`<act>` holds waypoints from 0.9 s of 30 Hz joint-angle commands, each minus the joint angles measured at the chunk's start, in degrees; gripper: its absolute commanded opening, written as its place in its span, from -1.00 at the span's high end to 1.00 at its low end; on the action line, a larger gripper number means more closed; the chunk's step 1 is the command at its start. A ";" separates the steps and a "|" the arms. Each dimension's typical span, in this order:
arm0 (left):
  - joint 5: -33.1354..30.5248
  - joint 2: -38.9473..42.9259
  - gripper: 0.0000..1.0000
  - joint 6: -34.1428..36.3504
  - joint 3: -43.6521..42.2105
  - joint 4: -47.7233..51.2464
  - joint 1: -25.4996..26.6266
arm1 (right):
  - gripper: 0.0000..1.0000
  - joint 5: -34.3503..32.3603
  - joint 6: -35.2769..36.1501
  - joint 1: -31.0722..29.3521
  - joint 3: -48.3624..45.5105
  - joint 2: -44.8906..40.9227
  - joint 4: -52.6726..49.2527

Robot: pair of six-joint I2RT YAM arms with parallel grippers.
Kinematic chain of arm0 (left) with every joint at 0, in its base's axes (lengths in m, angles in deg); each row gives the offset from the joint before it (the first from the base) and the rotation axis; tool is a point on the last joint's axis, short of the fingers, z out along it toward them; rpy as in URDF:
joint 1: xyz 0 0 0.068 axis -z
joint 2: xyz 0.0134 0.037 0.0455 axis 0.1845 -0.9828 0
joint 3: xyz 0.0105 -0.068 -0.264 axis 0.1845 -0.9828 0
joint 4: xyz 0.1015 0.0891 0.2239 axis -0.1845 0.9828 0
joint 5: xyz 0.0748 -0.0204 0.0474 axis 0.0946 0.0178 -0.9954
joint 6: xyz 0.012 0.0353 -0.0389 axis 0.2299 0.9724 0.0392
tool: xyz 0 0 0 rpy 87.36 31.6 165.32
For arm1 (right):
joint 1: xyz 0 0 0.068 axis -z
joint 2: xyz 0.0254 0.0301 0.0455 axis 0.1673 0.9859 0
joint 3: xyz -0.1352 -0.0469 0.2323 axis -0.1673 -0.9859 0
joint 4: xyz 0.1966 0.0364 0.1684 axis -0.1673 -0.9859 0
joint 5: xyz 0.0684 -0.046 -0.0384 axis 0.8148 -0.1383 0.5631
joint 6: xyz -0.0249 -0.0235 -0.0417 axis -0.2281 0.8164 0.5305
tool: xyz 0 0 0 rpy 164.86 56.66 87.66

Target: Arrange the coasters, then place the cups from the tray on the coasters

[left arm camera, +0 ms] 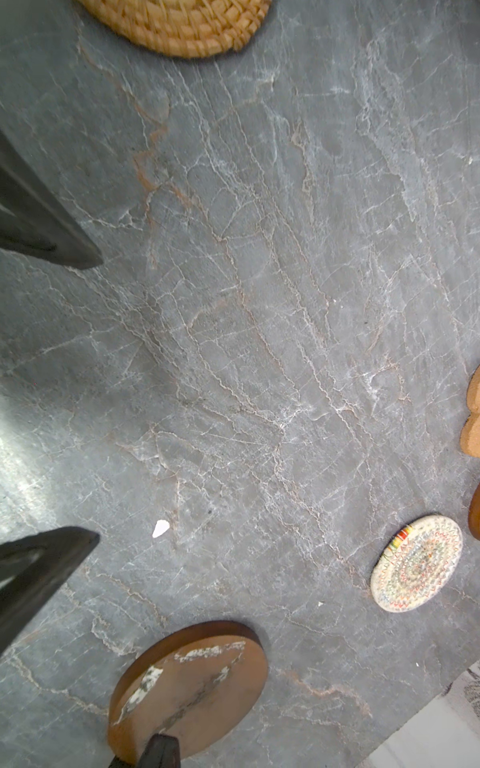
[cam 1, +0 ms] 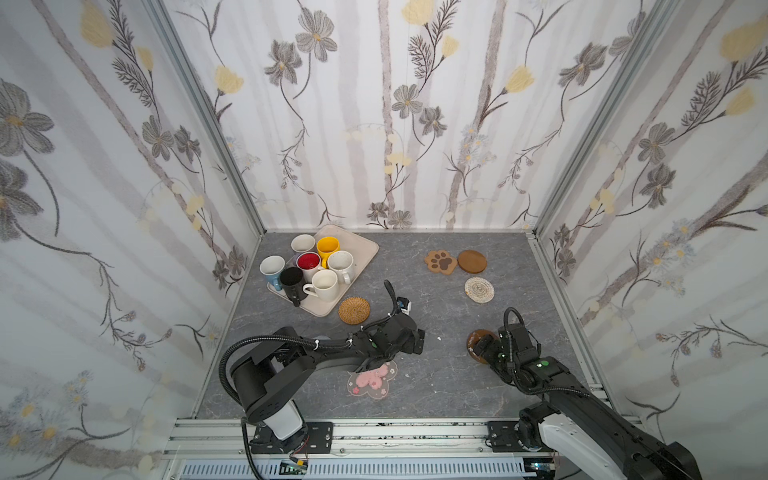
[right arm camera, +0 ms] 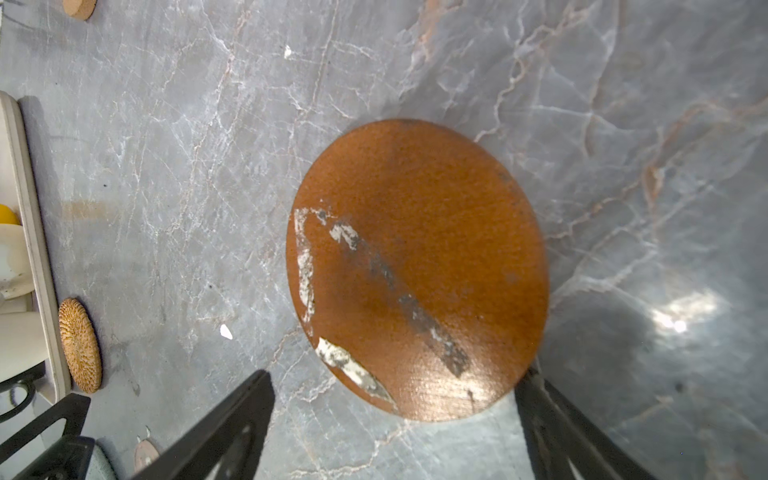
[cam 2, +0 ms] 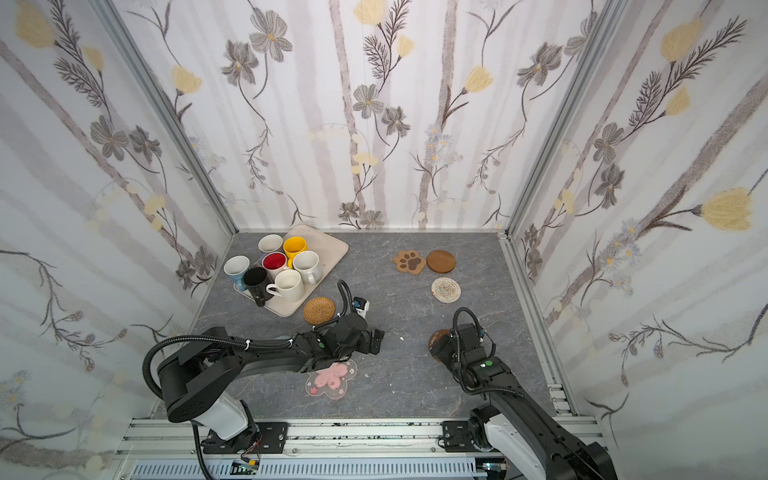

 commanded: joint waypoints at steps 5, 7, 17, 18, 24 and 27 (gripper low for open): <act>0.93 0.02 -1.00 0.18 -0.15 -1.24 -1.52 | -0.86 4.54 1.67 2.06 2.01 7.89 6.88; 1.39 0.18 -1.00 0.22 -0.33 -1.26 -1.96 | -0.86 4.94 2.51 3.09 2.80 9.89 7.90; 1.88 1.25 -1.00 0.83 -0.77 -0.38 -3.17 | -0.91 5.79 3.72 0.86 4.21 10.43 7.04; 1.88 1.49 -1.00 0.78 -0.85 -0.38 -3.21 | -0.91 5.72 2.98 -0.26 3.80 9.52 6.87; 1.78 1.87 -1.00 0.59 -0.86 -0.28 -3.28 | -0.91 7.42 -2.43 -5.74 1.02 7.49 10.65; 1.87 2.36 -1.00 0.37 -1.08 -0.21 -3.35 | -0.91 8.29 -4.52 -7.05 1.10 9.31 14.75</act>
